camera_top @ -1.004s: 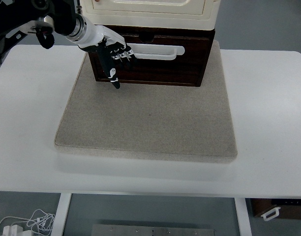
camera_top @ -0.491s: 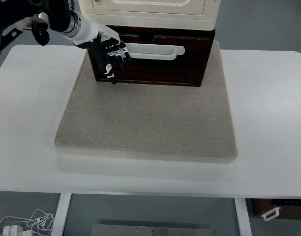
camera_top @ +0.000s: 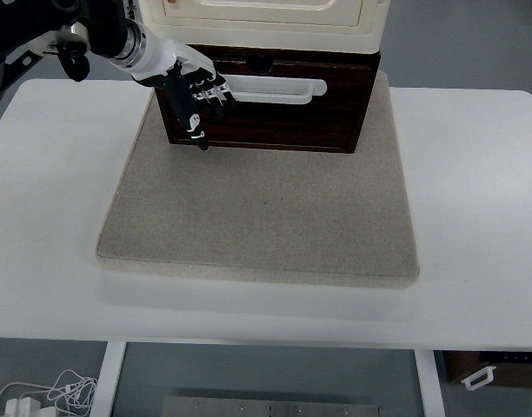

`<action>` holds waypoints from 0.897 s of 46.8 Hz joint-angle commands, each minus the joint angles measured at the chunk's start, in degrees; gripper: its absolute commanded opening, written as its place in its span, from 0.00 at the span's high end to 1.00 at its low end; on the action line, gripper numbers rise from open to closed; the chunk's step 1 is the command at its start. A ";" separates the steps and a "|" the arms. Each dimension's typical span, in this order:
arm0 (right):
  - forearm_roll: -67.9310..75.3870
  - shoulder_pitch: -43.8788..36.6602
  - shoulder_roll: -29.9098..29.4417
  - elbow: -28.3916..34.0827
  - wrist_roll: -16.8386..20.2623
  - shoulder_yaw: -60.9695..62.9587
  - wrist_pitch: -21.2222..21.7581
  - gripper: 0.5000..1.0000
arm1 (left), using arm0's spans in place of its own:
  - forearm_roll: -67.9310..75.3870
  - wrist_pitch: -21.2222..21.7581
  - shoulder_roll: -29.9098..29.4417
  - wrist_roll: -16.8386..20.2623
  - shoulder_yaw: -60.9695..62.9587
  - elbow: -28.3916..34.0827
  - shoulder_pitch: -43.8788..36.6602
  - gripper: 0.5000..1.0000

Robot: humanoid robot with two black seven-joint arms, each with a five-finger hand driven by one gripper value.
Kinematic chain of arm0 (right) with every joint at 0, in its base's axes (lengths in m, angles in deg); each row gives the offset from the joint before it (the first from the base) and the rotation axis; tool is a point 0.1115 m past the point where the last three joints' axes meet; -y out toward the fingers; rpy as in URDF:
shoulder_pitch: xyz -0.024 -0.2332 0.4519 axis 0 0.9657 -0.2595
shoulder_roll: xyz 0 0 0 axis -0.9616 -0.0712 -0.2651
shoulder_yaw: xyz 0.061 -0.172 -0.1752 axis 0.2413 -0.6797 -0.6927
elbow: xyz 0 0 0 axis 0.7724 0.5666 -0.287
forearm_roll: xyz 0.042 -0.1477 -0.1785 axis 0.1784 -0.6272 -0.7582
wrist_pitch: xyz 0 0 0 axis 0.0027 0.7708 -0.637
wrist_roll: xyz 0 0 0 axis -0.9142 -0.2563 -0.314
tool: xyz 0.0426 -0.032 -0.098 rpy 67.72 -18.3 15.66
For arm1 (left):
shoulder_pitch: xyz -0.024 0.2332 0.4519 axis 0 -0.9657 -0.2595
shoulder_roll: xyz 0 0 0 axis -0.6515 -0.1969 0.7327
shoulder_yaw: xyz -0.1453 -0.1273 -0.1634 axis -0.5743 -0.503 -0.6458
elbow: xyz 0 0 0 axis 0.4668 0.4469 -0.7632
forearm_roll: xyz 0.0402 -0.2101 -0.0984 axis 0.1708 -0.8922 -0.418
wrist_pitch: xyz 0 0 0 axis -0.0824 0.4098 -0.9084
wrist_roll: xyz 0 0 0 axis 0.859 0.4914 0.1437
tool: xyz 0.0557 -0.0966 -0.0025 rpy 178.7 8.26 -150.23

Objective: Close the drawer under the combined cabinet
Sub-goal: 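Keep pressing the drawer front with the left hand until flush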

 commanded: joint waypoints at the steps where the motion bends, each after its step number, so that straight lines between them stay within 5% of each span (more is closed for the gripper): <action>1: -0.01 0.00 0.00 0.00 -0.01 0.00 0.00 0.10 | 0.92 0.21 0.91 0.00 0.02 0.34 -0.09 0.05; 42: -0.01 0.00 0.00 0.00 -0.01 0.00 0.00 0.10 | 1.89 2.05 1.00 0.79 -0.07 2.37 -0.18 0.08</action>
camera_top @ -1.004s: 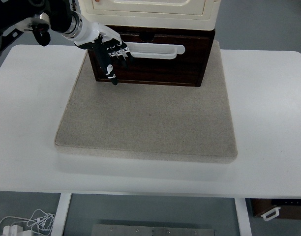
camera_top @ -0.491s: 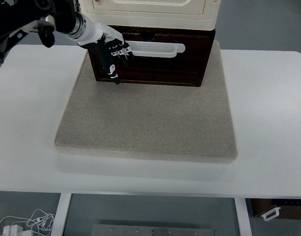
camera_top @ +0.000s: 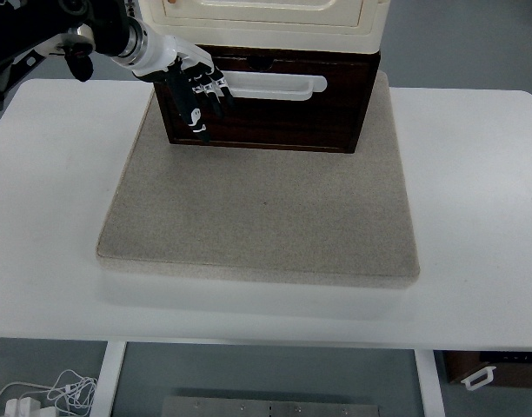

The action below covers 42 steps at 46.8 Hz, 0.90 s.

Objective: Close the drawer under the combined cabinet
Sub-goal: 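Keep pressing the drawer front with the left hand until flush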

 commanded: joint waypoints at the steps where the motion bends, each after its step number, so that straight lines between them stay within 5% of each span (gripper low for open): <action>1: 0.01 0.00 0.00 0.00 0.00 0.00 0.00 0.10 | 0.00 0.02 0.00 0.08 -0.09 0.16 0.00 0.08; 42: 0.01 0.00 0.00 0.00 0.00 0.00 0.00 0.10 | 0.08 0.02 1.85 0.43 -0.79 -0.01 -0.18 0.08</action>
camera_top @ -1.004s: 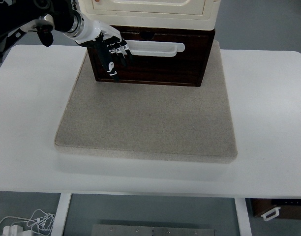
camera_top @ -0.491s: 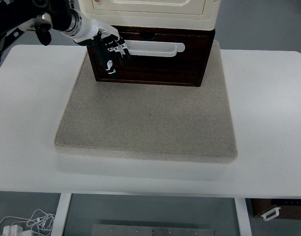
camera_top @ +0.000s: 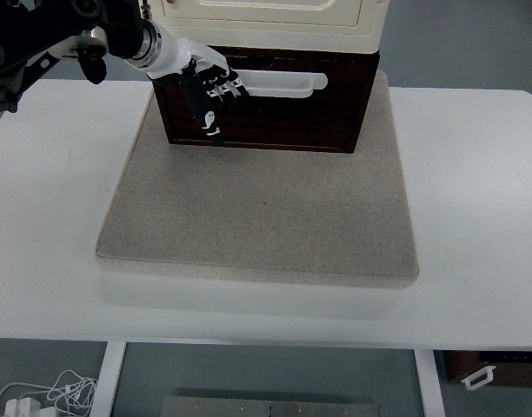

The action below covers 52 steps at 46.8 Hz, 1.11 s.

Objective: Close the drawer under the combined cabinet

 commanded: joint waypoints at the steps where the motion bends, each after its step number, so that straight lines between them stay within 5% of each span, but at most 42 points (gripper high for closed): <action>1: 0.00 0.00 0.00 0.00 0.00 0.00 0.00 0.10 | 0.17 0.10 0.09 -0.02 0.00 0.32 -0.09 0.08; 18: 0.00 0.00 0.00 0.00 0.00 0.00 0.00 0.10 | -0.54 -0.34 0.26 0.07 -1.32 0.23 -0.44 0.05; 47: 0.00 0.00 0.00 0.00 0.00 0.00 0.00 0.10 | -14.59 -2.21 0.61 2.80 -21.88 -0.73 -3.51 0.02; 52: 0.00 0.00 0.00 0.00 0.00 0.00 0.00 0.10 | -17.05 -2.21 0.70 5.60 -26.89 -0.47 -3.51 0.02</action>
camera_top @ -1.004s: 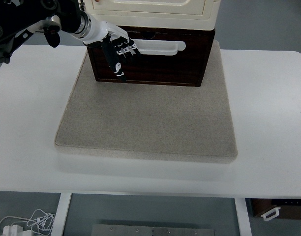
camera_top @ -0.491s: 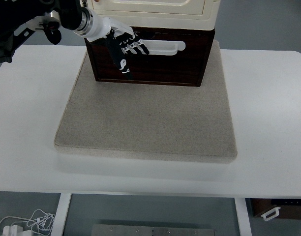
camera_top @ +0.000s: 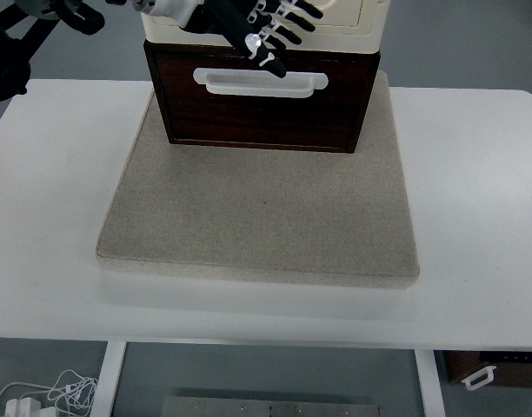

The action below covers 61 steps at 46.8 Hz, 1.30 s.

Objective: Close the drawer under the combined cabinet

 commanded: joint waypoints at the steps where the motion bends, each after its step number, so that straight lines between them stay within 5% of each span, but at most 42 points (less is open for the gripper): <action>1: -0.01 0.00 0.00 0.00 0.01 0.00 0.00 0.10 | -2.03 0.01 0.09 2.62 -4.06 0.34 0.01 0.02; 17: -0.01 0.00 0.00 0.00 0.01 0.00 0.00 0.10 | -6.17 0.01 1.67 17.39 -19.44 5.08 0.53 0.02; 31: -0.01 0.00 0.00 0.00 0.01 0.00 0.00 0.10 | -6.08 0.01 1.06 25.74 -29.82 12.11 3.43 0.02; 36: -0.01 0.00 0.00 0.00 0.01 0.00 0.00 0.10 | -6.08 4.41 -1.13 28.29 -31.76 12.29 3.43 0.02; 51: -0.01 0.00 0.00 0.00 0.01 0.00 0.00 0.10 | -5.99 27.97 -6.85 33.83 -31.15 17.30 2.38 0.02; 56: -0.01 0.00 0.00 0.00 0.01 0.00 0.00 0.10 | -5.99 32.28 -7.47 33.83 -30.88 22.47 1.85 0.02; 61: -0.01 0.00 0.00 0.00 0.01 0.00 0.00 0.10 | -6.08 32.29 -7.47 33.13 -30.62 29.33 1.59 0.02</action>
